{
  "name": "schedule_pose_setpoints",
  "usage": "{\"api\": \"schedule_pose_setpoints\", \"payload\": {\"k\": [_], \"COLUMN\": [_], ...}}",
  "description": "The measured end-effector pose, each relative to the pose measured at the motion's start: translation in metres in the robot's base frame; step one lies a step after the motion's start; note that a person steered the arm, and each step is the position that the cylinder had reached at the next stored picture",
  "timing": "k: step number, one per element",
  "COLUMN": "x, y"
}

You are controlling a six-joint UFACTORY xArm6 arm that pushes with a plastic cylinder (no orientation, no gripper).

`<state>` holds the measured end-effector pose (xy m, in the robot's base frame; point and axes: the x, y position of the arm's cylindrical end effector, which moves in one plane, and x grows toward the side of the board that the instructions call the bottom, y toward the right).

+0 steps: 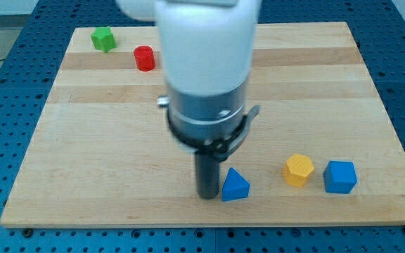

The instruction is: Place the blue triangle diagonally right to the red star

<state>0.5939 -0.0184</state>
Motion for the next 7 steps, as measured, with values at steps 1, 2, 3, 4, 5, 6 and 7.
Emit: {"api": "schedule_pose_setpoints", "payload": {"k": [1,2,3,4,5,6,7], "x": [0.018,-0.009,-0.030,-0.006,-0.030,-0.042,-0.059], "y": [0.036,0.062,0.053,0.039,0.018,0.019,0.052]}}
